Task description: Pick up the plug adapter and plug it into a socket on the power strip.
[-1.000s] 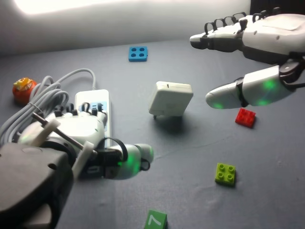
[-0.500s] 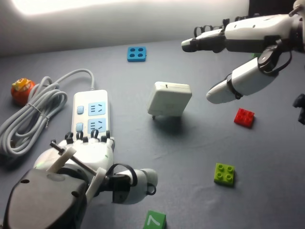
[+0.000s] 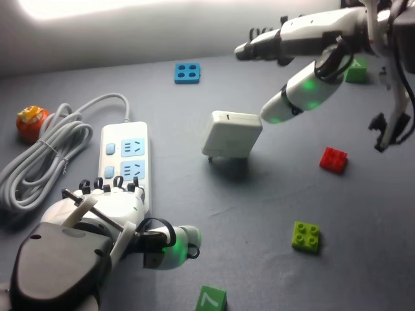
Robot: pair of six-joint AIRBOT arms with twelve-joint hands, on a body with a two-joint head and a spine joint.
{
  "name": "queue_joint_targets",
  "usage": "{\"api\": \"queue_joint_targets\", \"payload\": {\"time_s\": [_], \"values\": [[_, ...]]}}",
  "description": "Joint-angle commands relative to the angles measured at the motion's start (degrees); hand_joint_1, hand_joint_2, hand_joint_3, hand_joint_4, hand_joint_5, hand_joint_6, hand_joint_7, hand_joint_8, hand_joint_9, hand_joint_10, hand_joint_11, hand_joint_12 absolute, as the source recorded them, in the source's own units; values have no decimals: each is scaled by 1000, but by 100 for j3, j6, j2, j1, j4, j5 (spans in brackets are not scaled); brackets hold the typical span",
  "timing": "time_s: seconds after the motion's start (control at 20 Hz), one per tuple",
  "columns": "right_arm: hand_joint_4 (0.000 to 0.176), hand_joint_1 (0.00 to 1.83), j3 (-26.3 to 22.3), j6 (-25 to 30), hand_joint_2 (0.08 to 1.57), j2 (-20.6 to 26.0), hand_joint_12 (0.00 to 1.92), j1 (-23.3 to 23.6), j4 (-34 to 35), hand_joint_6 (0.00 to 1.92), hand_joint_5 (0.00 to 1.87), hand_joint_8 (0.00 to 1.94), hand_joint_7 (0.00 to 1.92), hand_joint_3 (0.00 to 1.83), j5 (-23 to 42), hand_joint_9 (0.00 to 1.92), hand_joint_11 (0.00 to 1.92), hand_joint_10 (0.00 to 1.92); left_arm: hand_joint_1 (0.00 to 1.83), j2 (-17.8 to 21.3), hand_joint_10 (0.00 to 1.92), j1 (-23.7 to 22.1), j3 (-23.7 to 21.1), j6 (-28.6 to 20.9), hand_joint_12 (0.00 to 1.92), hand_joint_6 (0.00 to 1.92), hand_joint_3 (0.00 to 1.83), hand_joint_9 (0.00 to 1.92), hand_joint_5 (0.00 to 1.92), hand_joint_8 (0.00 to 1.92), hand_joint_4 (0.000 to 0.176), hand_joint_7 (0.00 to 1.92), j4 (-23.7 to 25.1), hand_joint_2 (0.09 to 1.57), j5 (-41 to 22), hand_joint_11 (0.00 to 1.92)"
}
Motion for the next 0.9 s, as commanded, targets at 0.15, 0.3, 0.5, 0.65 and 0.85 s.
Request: {"api": "queue_joint_targets", "payload": {"time_s": [0.15, 0.3, 0.5, 0.65, 0.85], "values": [[0, 858, -42, 2768, 1053, -319, 678, -59, -3104, 1, 112, 2, 115, 2, -157, 147, 0, 1, 34, -43, 4, -54, -2, -8, 229, 4, 0, 35, 68, 2, 0, 47, 425, 1204, -148, 0], [0, 877, -320, 2945, 1043, -359, 678, -199, -3273, 5, 110, 4, 110, 0, -175, 150, 0, 3, 34, -49, 1, -13, -23, -8, 206, 1, 1, 22, 53, 1, 0, 42, 425, 1214, -140, 0], [0, 882, -295, 3177, 1043, -488, 673, -233, -3281, 3, 117, 1, 118, 0, -275, 162, 0, 4, 40, -48, 4, 28, 1, -24, 253, 2, 2, 44, 66, 2, 0, 58, 428, 1222, -74, 0], [0, 836, -147, 3185, 1074, -686, 687, -287, -3422, 0, 108, 0, 121, 6, -269, 162, 0, 1, 50, -67, 6, 49, 48, -24, 249, 1, 0, 51, 67, 2, 0, 62, 516, 1220, 43, 0], [0, 866, 188, 3201, 1068, -988, 692, -384, -3421, 7, 128, 7, 137, 0, -172, 181, 0, 5, 49, -94, 1, 122, 117, -25, 253, 0, 0, 52, 59, 1, 0, 56, 516, 1222, 132, 0]]}}
